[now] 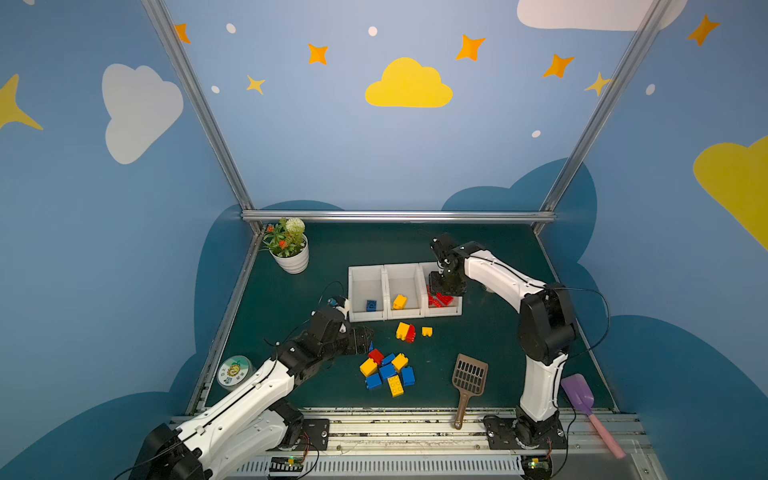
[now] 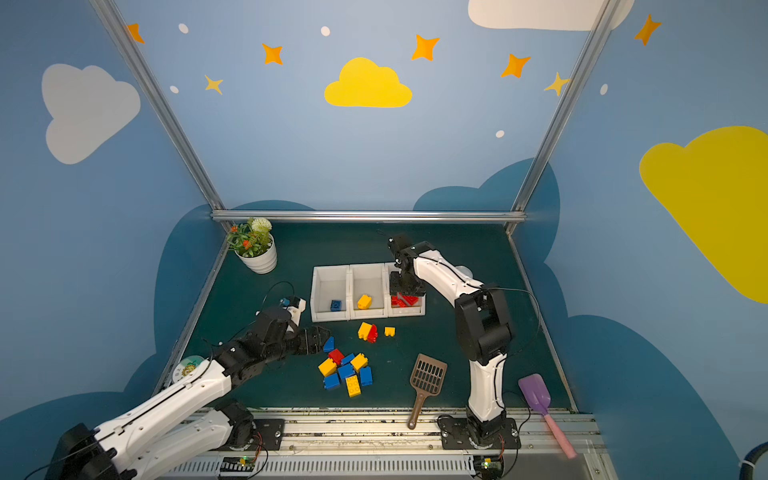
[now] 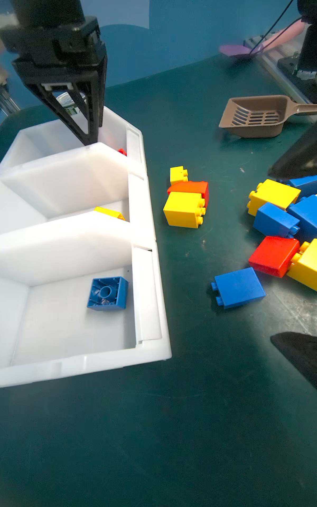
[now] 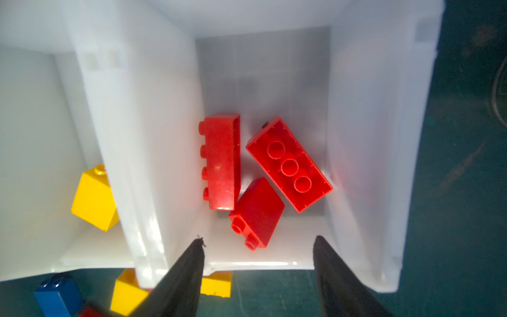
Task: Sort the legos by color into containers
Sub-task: 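Reach the left gripper toward a yellow brick in the pile while the right arm withdraws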
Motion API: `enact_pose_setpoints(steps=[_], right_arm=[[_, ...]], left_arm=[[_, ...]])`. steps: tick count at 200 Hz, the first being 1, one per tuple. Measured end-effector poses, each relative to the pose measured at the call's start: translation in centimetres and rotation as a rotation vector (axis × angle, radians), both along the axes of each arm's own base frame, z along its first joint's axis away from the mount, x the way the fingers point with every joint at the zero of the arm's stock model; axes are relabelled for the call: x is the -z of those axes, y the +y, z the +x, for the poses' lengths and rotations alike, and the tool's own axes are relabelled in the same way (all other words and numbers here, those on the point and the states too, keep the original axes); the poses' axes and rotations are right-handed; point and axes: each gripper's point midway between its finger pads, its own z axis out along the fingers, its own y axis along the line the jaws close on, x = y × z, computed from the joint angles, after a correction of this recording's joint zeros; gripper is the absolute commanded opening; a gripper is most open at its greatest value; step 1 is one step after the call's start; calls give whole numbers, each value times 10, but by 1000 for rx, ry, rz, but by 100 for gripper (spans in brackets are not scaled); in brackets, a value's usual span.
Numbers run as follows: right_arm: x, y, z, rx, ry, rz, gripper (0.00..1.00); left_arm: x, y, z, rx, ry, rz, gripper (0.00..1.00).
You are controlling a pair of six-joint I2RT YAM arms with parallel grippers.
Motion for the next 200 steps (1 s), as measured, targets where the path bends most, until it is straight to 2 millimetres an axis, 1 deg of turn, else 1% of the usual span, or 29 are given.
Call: enact_pose_setpoints(steps=[20, 47, 59, 69, 85, 105, 144, 174, 200], right_arm=[[-20, -2, -5, -1, -36, 26, 64], [-52, -9, -23, 2, -93, 72, 64], [-61, -12, -32, 1, -109, 86, 63], [-64, -14, -41, 0, -111, 93, 64], [-60, -18, -57, 1, -94, 98, 64], [-47, -24, -78, 6, -51, 91, 64], [-25, -36, -112, 36, 19, 82, 64], [-16, -42, -127, 66, 42, 93, 64], [-14, -42, -130, 80, 49, 104, 64]], left_arm=[[0, -4, 4, 20, 10, 17, 81], [-1, -12, 9, 54, 18, 43, 79], [0, -16, 10, 73, 26, 57, 79], [2, -20, 8, 91, 36, 73, 78], [8, -25, 3, 120, 58, 99, 78], [17, -28, -8, 152, 93, 142, 76], [33, -21, -32, 144, 184, 223, 74], [41, -18, -48, 142, 219, 246, 74], [50, -15, -60, 159, 249, 275, 74]])
